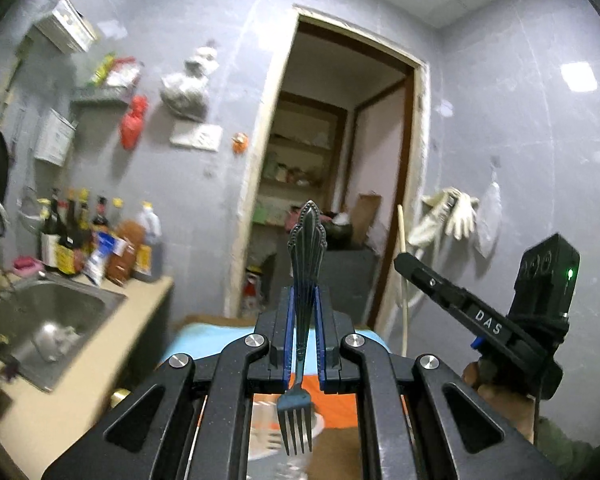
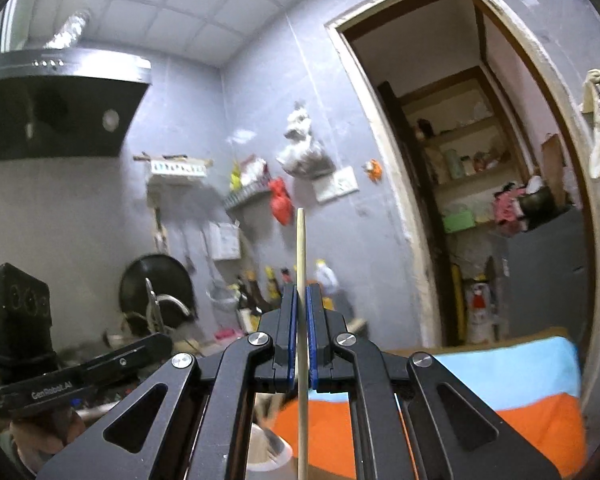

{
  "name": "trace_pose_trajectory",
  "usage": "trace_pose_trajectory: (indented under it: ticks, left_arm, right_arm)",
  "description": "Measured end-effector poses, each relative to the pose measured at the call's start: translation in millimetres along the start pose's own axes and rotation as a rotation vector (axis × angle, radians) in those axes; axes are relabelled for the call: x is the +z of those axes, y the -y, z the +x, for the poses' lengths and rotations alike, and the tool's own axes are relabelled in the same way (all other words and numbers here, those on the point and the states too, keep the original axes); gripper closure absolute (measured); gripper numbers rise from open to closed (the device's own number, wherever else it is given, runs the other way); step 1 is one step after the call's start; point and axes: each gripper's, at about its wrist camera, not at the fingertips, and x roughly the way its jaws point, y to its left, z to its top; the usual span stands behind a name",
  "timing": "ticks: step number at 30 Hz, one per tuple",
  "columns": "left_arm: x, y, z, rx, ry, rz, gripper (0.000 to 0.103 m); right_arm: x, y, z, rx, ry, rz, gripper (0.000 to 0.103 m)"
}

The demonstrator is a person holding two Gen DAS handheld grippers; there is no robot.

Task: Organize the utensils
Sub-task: 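Lift the fork and chopstick and carry both over the caddy, then open both tools over the caddy to drop the fork and chopstick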

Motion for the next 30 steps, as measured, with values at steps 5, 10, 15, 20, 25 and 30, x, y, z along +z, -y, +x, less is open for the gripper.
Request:
trace_pose_trajectory:
  ticks: [5,10,15,20,25,30]
  left_arm:
    - [14,-28,-19,0.105,0.047,0.023,0.096]
    - [8,-55,-24,0.185,0.059,0.019,0.096]
    - [-11,-73,-18,0.228,0.067,0.010,0.096]
    - [-30,-85,-10,0.238,0.082,-0.026,0.096]
    - [-44,-92,-7,0.245,0.085,-0.053,0.096]
    - [-57,-95,-2,0.243,0.046,-0.073,0.096]
  right_arm:
    - [-5,-19,24,0.057,0.057,0.029,0.100]
    - [-19,-27,40,0.055,0.097,0.036,0.100]
    - [-38,-30,53,0.022,0.106,0.003,0.100]
    - [-53,-31,60,0.001,0.094,-0.020,0.100]
    - [-63,-31,62,-0.004,0.068,-0.035,0.100]
    - [-73,-29,61,-0.014,0.035,-0.047,0.100]
